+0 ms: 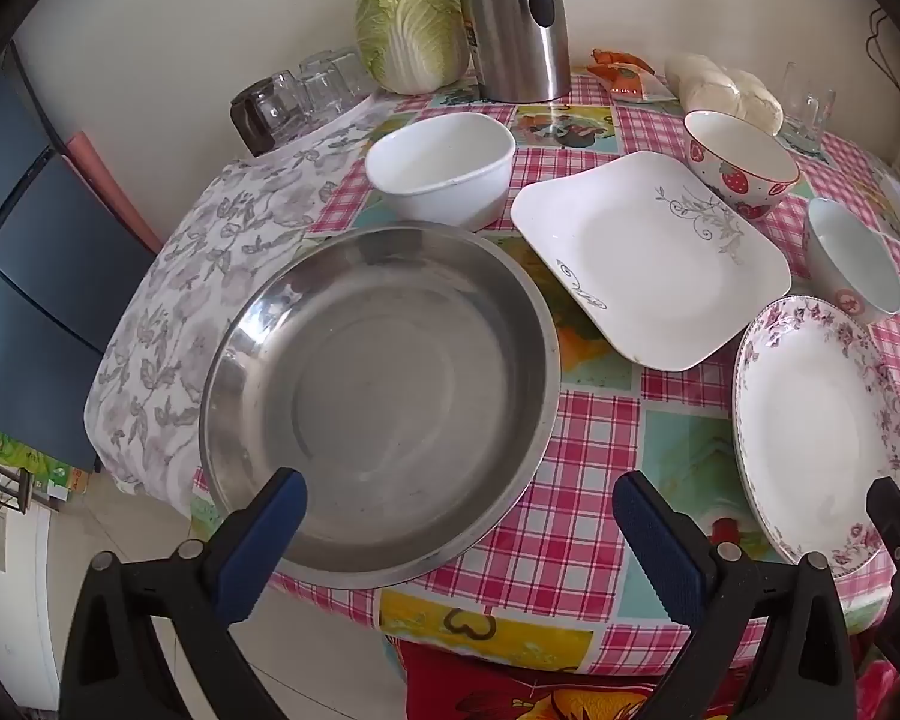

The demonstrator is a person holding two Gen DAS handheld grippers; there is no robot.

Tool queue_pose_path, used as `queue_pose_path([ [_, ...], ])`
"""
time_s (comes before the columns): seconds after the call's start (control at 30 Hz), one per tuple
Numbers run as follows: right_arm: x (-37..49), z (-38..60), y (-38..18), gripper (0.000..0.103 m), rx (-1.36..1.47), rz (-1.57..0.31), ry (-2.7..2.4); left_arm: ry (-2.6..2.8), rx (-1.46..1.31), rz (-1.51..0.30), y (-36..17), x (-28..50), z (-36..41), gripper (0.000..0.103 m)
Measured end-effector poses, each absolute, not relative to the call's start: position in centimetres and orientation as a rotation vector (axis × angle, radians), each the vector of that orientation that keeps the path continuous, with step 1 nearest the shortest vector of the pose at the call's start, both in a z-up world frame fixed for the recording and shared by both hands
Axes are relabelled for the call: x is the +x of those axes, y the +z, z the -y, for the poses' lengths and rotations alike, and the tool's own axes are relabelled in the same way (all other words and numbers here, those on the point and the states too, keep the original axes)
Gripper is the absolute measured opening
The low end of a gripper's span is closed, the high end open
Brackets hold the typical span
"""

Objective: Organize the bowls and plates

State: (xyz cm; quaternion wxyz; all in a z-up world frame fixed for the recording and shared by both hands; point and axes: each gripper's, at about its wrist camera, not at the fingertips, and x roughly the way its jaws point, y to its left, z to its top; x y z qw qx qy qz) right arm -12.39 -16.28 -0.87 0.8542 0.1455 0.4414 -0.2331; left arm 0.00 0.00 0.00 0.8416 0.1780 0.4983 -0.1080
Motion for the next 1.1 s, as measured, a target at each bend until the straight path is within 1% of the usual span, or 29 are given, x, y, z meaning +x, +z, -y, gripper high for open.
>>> queue_pose_path([
  [1.1,-12.21,16.21,-1.11,0.103,0.305,-0.938,-0.493,-0.235,0.401,-1.051,0.35,-0.31,0.02,0.103],
])
